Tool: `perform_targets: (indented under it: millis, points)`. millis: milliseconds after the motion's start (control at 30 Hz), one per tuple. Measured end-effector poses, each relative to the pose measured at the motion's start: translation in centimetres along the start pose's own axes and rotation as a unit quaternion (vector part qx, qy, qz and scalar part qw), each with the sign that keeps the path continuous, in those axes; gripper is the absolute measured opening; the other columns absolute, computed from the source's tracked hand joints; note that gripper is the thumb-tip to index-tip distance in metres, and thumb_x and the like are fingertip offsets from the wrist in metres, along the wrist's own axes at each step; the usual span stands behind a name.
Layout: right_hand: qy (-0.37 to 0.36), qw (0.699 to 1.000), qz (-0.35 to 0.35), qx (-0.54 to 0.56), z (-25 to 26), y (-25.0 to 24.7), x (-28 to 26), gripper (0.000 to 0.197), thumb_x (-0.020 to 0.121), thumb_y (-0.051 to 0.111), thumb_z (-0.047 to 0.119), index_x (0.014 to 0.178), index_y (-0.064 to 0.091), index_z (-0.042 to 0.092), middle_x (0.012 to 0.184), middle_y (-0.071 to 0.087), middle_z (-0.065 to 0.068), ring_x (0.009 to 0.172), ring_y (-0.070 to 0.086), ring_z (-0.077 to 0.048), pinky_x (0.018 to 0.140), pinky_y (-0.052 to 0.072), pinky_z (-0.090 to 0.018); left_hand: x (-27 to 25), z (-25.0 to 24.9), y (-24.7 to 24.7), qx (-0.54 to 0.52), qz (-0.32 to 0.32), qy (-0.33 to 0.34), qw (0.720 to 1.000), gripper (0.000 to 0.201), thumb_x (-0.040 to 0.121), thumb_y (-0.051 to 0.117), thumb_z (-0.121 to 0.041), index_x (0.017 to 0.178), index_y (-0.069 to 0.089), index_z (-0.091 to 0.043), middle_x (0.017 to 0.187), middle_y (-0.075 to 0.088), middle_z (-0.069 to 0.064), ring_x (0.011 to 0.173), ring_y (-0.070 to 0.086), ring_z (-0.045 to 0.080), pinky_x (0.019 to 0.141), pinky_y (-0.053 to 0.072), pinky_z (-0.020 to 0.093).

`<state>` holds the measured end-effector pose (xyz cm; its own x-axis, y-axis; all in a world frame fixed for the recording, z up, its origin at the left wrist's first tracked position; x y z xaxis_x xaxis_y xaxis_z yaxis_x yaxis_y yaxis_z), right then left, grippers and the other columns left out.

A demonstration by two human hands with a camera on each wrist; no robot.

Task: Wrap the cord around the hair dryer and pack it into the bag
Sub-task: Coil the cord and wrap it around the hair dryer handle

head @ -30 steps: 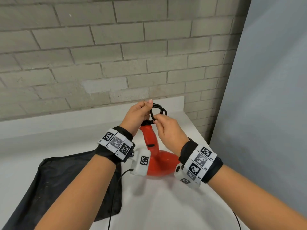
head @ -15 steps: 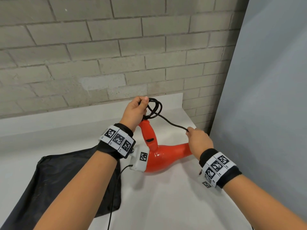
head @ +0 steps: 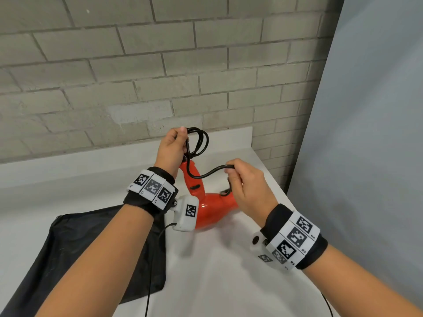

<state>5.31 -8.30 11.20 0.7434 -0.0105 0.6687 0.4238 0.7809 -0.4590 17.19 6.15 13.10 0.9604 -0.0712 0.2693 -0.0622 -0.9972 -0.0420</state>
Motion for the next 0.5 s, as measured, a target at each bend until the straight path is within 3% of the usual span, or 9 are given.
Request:
perform_targets:
  millis: [167, 267, 333, 400, 467, 500]
  points:
    - [-0.018, 0.998, 0.050, 0.019, 0.6, 1.5, -1.3, 0.036, 0.090, 0.034, 0.033, 0.079, 0.055, 0.006, 0.064, 0.047, 0.005, 0.060, 0.039, -0.008, 0.054, 0.033, -0.020, 0.9, -0.4, -0.2, 0.020, -0.012, 0.025, 0.999, 0.028, 0.096, 0.040, -0.028, 0.070, 0.046, -0.022, 0.058, 0.037, -0.002, 0.048, 0.035, 0.007, 0.046, 0.035, 0.016]
    - [-0.017, 0.984, 0.150, 0.091, 0.6, 3.5, -2.9, 0.065, 0.092, 0.025, 0.055, 0.073, 0.060, 0.004, 0.061, 0.057, -0.004, 0.056, 0.049, -0.010, 0.056, 0.043, -0.027, 1.2, -0.3, -0.3, 0.013, -0.015, 0.030, 0.999, 0.027, 0.096, 0.040, -0.026, 0.070, 0.046, -0.022, 0.059, 0.037, -0.003, 0.050, 0.035, 0.005, 0.051, 0.035, 0.017]
    - [0.021, 0.965, 0.220, 0.138, -0.1, 5.1, -3.9, 0.082, 0.086, 0.019, 0.066, 0.077, 0.064, -0.002, 0.067, 0.065, -0.009, 0.060, 0.056, -0.009, 0.060, 0.048, -0.026, 1.2, -0.3, -0.1, 0.011, -0.004, 0.031, 0.999, 0.025, 0.096, 0.040, -0.026, 0.072, 0.047, -0.022, 0.060, 0.036, -0.003, 0.052, 0.035, 0.007, 0.053, 0.035, 0.020]
    - [0.070, 0.955, 0.224, 0.183, -1.3, 5.6, -4.2, 0.077, 0.090, 0.026, 0.059, 0.085, 0.067, -0.005, 0.070, 0.070, -0.002, 0.060, 0.060, -0.005, 0.058, 0.045, -0.018, 1.3, -0.2, 0.1, 0.019, 0.010, 0.033, 0.999, 0.025, 0.096, 0.040, -0.026, 0.072, 0.048, -0.023, 0.060, 0.036, -0.004, 0.052, 0.034, 0.007, 0.051, 0.034, 0.019]
    - [0.113, 0.953, 0.196, 0.202, -2.6, 5.4, -3.8, 0.049, 0.093, 0.036, 0.033, 0.093, 0.069, -0.003, 0.066, 0.068, 0.017, 0.062, 0.060, 0.005, 0.060, 0.041, -0.006, 1.2, -0.1, 0.3, 0.028, 0.024, 0.032, 0.999, 0.024, 0.096, 0.040, -0.026, 0.073, 0.049, -0.024, 0.060, 0.036, -0.004, 0.052, 0.035, 0.007, 0.050, 0.033, 0.016]
    - [0.127, 0.956, 0.191, 0.184, -3.3, 5.4, -3.4, 0.039, 0.092, 0.038, 0.022, 0.096, 0.069, -0.001, 0.070, 0.069, 0.015, 0.064, 0.059, 0.009, 0.062, 0.040, -0.005, 1.2, -0.1, 0.4, 0.029, 0.031, 0.032, 0.999, 0.024, 0.096, 0.040, -0.026, 0.073, 0.049, -0.024, 0.060, 0.036, -0.005, 0.053, 0.035, 0.007, 0.050, 0.032, 0.016]
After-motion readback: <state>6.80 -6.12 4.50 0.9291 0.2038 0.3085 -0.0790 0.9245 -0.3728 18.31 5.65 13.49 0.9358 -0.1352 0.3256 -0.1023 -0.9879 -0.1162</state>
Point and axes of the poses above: each hand's wrist, its own x-axis towards the middle knuckle, its own y-axis out of the palm, z = x × y, the point moved 6 cm from there along x, towards the middle knuckle
